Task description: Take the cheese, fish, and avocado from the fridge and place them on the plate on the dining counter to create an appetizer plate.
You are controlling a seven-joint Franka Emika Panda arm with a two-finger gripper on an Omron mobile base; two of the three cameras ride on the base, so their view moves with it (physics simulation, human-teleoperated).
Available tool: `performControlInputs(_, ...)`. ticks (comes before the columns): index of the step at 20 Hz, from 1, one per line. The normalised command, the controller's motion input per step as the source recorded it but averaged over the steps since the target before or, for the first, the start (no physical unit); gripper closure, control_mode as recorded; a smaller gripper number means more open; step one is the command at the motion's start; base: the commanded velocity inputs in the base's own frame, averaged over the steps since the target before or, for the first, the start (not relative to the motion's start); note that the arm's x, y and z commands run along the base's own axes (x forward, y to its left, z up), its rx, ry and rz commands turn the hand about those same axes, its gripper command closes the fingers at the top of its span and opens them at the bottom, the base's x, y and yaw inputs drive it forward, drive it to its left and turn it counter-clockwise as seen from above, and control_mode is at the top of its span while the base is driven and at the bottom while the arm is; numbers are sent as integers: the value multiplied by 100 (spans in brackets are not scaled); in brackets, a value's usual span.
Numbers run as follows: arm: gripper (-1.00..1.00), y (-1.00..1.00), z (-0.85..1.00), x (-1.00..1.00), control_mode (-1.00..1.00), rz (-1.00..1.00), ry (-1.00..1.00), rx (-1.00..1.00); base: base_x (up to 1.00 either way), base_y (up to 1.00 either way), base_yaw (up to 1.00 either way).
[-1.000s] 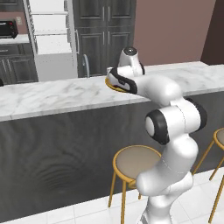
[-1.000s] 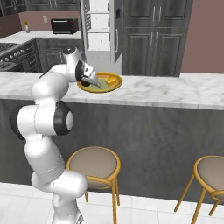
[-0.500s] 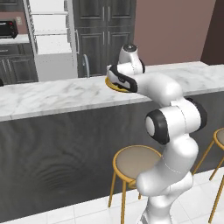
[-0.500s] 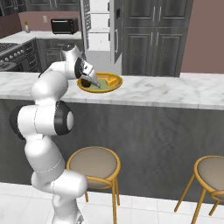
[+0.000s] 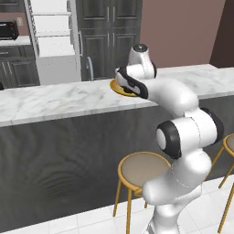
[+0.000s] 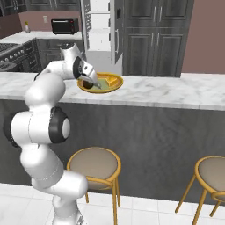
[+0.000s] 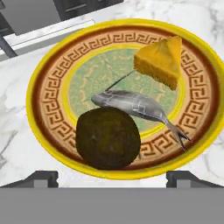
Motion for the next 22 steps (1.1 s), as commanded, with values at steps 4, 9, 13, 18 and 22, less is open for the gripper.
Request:
performControlInputs(4,-100,-63,0,-100,-100,-11,0,0,0,0,0)
performControlInputs(9,-100,-71,0,-100,-100,-12,0,0,0,0,0)
performControlInputs(13,-100,-77,0,-100,-100,-14,0,2,0,0,0)
performControlInputs(18,-100,-70,0,-100,-100,-10,-2,1,0,0,0)
performControlInputs(22,-100,-64,0,-97,-100,-5,-2,1,0,0,0)
